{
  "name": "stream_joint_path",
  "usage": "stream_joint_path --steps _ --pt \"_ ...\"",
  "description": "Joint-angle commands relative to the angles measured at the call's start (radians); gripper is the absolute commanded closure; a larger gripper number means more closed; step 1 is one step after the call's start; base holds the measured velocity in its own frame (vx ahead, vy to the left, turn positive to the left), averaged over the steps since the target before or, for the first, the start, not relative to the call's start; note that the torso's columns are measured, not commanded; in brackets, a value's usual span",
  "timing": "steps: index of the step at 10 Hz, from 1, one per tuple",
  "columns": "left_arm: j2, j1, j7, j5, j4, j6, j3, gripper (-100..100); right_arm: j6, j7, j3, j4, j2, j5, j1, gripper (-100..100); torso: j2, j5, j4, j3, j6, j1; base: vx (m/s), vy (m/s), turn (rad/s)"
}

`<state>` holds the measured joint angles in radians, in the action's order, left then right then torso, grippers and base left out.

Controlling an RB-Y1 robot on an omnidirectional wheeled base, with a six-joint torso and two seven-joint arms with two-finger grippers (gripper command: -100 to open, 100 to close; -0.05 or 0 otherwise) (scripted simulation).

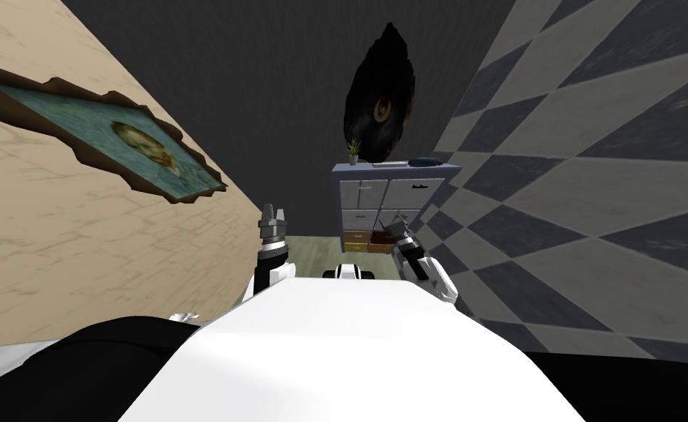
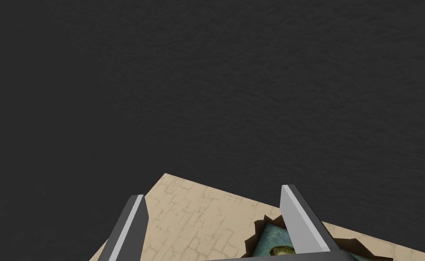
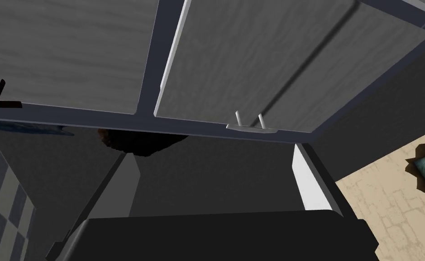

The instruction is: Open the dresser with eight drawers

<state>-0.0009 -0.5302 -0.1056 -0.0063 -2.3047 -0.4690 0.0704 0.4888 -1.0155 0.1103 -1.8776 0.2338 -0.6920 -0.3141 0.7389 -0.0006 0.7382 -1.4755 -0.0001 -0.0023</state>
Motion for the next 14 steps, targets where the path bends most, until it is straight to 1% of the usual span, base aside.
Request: stream_joint_path --steps 1,2,3,4,5,6,7,8,9,10,11,12,13,14 --pt "0.000 0.000 0.000 0.000 0.000 0.000 0.000 0 0.010 -0.072 0.007 0.027 -0.001 -0.030 0.008 -100 0.000 0.000 0.000 0.000 0.000 0.002 0.023 0.053 -0.061" --pt "0.000 0.000 0.000 0.000 0.000 0.000 0.000 0 0.020 -0.101 0.014 0.053 -0.003 -0.058 0.014 -100 -0.001 0.001 0.000 0.000 0.000 0.003 0.031 0.062 -0.104" --pt "0.000 0.000 0.000 0.000 0.000 0.000 0.000 0 0.020 -0.129 0.014 0.053 -0.003 -0.058 0.014 -100 -0.001 0.001 0.000 -0.001 0.000 0.003 0.034 0.058 -0.047" --pt "0.000 0.000 0.000 0.000 0.000 0.000 0.000 0 0.031 -0.158 0.020 0.079 -0.006 -0.084 0.021 -100 -0.002 0.001 0.000 -0.001 0.000 0.003 0.038 0.072 -0.083" --pt "0.000 0.000 0.000 0.000 0.000 0.000 0.000 0 0.031 -0.187 0.020 0.079 -0.006 -0.084 0.021 -100 -0.002 0.001 0.000 -0.001 0.000 0.003 0.030 0.061 -0.047" --pt "0.000 0.000 0.000 0.000 0.000 0.000 0.000 0 0.031 -0.194 0.020 0.079 -0.006 -0.084 0.021 -100 -0.001 0.001 0.000 0.000 0.000 0.002 0.017 0.021 0.007" --pt "0.000 0.000 0.000 0.000 0.000 0.000 0.000 0 0.042 -0.235 0.026 0.104 -0.010 -0.108 0.026 -100 0.000 0.000 0.000 0.000 0.000 0.000 0.031 0.029 -0.088" --pt "0.000 0.000 0.000 0.000 0.000 0.000 0.000 0 0.042 -0.254 0.026 0.104 -0.010 -0.108 0.026 -100 -0.001 0.000 0.000 0.000 0.000 0.001 0.032 0.039 -0.052" --pt "0.000 0.000 0.000 0.000 0.000 0.000 0.000 0 0.054 -0.287 0.032 0.130 -0.015 -0.131 0.032 -100 -0.001 0.001 0.000 -0.001 0.000 0.002 0.055 0.057 -0.090" --pt "0.000 0.000 0.000 0.000 0.000 0.000 0.000 0 0.054 -0.311 0.032 0.130 -0.015 -0.131 0.032 -100 -0.002 0.001 -0.001 -0.001 0.000 0.004 0.045 0.057 -0.040" --pt "0.000 0.000 0.000 0.000 0.000 0.000 0.000 0 0.066 -0.342 0.038 0.154 -0.020 -0.152 0.037 -100 -0.001 0.001 0.000 -0.001 0.000 0.003 0.042 0.058 -0.063" --pt "0.000 0.000 0.000 0.000 0.000 0.000 0.000 0 0.066 -0.368 0.038 0.154 -0.020 -0.152 0.037 -100 -0.001 0.001 0.000 0.000 0.000 0.003 0.040 0.050 -0.049" --pt "0.000 0.000 0.000 0.000 0.000 0.000 0.000 0 0.079 -0.398 0.044 0.178 -0.026 -0.172 0.042 -100 0.000 0.000 0.000 0.000 0.000 0.002 0.040 0.064 -0.081" --pt "0.000 0.000 0.000 0.000 0.000 0.000 0.000 0 0.079 -0.422 0.044 0.178 -0.026 -0.172 0.042 -100 -0.001 0.001 0.000 0.000 0.000 0.002 0.032 0.051 -0.044"
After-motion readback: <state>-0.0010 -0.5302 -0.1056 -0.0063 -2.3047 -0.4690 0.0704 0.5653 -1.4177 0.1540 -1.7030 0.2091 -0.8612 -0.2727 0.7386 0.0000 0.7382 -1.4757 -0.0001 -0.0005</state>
